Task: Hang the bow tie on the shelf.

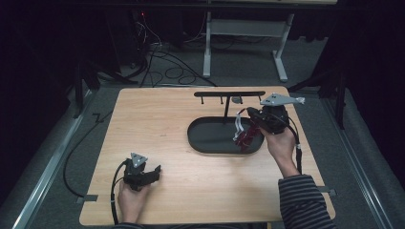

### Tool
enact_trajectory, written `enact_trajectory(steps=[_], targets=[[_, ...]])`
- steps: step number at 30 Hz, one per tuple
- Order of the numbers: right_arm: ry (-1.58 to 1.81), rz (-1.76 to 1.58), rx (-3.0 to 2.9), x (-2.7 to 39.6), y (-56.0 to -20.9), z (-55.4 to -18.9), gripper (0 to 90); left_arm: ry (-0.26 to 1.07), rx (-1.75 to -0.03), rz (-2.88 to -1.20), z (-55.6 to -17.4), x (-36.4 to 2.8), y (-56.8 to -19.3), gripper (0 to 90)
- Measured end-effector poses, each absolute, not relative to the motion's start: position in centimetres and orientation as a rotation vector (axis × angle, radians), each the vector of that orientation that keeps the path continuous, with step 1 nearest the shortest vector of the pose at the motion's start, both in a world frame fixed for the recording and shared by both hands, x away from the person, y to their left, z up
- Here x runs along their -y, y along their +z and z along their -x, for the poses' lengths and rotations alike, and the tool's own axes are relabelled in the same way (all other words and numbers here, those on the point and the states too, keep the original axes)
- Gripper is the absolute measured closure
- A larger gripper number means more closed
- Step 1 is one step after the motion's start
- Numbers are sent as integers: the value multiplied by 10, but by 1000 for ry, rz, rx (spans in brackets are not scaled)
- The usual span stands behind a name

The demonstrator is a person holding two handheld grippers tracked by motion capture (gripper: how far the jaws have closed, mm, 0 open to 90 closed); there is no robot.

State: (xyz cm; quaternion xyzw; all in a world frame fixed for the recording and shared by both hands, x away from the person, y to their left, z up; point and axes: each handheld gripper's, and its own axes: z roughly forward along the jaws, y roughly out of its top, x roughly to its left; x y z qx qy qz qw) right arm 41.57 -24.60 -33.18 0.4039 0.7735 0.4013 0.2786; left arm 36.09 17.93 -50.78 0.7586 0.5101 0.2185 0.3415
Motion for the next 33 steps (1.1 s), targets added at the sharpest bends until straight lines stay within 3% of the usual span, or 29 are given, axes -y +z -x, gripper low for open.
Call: enact_trajectory(steps=[33], targets=[[1035,-1217,-2032,240,-335,-463,900,568,-1326,-1974,-361,-179,-508,261]])
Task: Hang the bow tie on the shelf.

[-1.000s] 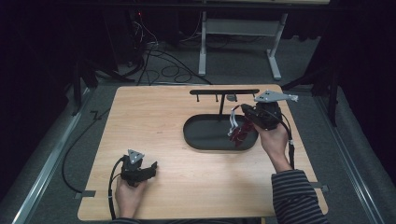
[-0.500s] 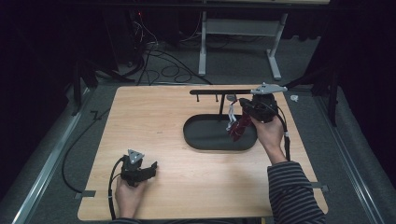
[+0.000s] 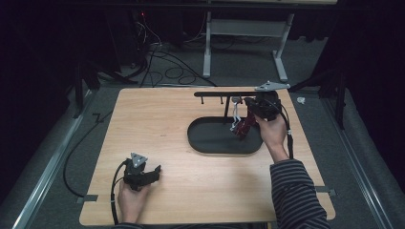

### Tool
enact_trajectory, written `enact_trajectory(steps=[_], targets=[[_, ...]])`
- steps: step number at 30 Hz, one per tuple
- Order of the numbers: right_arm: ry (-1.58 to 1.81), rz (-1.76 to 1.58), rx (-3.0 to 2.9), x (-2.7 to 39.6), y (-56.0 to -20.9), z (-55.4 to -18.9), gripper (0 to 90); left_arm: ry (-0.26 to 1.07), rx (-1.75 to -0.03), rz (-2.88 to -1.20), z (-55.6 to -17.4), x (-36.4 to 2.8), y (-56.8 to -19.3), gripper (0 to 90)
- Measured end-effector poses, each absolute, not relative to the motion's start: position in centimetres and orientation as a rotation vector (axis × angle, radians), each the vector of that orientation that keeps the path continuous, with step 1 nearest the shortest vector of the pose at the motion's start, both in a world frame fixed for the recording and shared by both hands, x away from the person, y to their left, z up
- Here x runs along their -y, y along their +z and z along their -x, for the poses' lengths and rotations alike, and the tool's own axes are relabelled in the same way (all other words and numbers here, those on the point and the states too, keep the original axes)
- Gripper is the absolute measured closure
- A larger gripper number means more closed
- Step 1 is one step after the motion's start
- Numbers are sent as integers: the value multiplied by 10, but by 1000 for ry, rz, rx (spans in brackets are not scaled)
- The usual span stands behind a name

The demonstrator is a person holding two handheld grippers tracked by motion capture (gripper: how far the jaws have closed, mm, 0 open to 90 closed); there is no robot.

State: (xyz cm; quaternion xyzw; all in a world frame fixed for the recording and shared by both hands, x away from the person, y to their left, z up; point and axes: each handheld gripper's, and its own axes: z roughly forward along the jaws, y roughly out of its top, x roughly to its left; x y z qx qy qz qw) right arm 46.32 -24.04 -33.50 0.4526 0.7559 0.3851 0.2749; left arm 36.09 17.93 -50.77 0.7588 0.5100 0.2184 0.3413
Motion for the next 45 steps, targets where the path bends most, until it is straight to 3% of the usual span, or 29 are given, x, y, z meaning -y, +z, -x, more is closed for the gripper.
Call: enact_trajectory(steps=[21,45], targets=[[1013,-1267,-2022,244,-340,-470,859,568,-1326,-1976,-361,-179,-508,260],[1083,-1268,-2001,267,-340,-441,758,567,-1325,-1976,-361,-179,-508,259]])
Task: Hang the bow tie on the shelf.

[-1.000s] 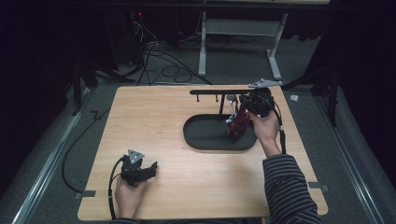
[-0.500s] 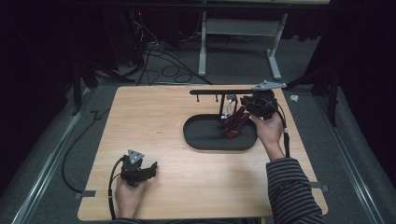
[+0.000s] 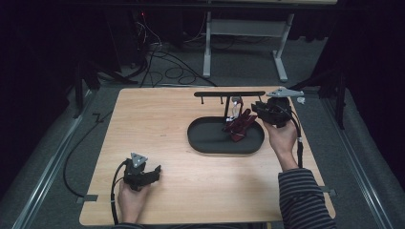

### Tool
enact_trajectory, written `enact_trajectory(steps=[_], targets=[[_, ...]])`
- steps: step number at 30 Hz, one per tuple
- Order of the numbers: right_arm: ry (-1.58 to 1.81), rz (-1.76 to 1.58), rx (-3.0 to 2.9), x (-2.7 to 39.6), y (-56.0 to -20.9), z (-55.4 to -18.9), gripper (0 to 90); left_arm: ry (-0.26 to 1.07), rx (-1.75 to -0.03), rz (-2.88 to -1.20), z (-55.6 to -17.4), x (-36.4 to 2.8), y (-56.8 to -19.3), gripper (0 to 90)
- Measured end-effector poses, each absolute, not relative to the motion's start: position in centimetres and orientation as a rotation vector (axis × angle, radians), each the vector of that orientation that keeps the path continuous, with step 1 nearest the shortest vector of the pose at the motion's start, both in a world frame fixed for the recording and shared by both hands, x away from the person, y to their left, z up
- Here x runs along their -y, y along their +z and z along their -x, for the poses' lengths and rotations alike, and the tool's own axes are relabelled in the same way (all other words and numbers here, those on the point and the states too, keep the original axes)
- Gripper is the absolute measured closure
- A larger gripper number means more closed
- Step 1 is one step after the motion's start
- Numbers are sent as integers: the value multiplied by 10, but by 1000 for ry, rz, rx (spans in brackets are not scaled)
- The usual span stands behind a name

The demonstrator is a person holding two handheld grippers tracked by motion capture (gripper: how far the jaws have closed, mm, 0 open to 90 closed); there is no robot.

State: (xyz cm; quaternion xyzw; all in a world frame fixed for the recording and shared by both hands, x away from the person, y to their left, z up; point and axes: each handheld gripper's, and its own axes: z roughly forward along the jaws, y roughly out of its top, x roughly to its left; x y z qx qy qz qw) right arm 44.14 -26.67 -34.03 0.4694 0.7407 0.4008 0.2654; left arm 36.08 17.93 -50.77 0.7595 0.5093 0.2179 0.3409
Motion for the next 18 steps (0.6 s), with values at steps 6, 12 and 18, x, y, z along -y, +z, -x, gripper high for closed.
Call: enact_trajectory(steps=[6,12,18], targets=[[1092,-1272,-1995,273,-342,-436,728,568,-1325,-1976,-361,-179,-508,259],[1109,-1282,-1981,280,-345,-431,708,568,-1325,-1976,-361,-179,-508,259],[1117,-1289,-1976,286,-346,-426,687,568,-1325,-1976,-361,-179,-508,259]])
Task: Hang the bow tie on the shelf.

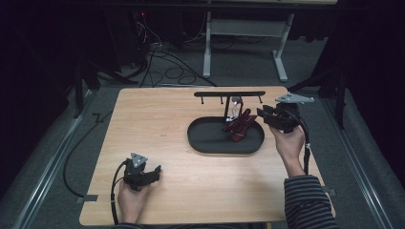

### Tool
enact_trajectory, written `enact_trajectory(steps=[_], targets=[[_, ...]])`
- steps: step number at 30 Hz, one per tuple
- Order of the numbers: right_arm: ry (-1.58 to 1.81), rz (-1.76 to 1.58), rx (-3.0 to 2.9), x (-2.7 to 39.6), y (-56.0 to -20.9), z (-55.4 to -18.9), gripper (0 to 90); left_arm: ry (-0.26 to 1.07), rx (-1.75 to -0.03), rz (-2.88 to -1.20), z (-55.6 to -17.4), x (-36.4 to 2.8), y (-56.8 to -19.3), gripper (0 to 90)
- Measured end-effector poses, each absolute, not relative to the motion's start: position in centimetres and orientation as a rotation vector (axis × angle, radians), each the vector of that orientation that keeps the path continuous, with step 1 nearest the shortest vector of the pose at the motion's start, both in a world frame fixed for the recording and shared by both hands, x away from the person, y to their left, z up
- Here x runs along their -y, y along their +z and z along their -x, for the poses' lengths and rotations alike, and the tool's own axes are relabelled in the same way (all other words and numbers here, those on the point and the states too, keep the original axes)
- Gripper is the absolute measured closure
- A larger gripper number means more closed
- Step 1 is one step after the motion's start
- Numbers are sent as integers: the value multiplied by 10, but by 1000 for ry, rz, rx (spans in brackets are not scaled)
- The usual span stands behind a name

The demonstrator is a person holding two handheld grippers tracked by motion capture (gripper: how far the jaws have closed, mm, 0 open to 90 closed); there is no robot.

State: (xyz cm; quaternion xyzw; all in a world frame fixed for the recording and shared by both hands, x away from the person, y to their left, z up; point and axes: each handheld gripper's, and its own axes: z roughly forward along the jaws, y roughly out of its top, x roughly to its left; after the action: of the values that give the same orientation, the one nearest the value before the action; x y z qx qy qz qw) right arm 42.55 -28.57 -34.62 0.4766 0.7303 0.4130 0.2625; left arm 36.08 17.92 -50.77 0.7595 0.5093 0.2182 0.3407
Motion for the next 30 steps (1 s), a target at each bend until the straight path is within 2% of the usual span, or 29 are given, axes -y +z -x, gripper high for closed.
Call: enact_trajectory(steps=[30], targets=[[1165,-1354,-1917,319,-361,-393,626,567,-1325,-1977,-361,-179,-508,258]])
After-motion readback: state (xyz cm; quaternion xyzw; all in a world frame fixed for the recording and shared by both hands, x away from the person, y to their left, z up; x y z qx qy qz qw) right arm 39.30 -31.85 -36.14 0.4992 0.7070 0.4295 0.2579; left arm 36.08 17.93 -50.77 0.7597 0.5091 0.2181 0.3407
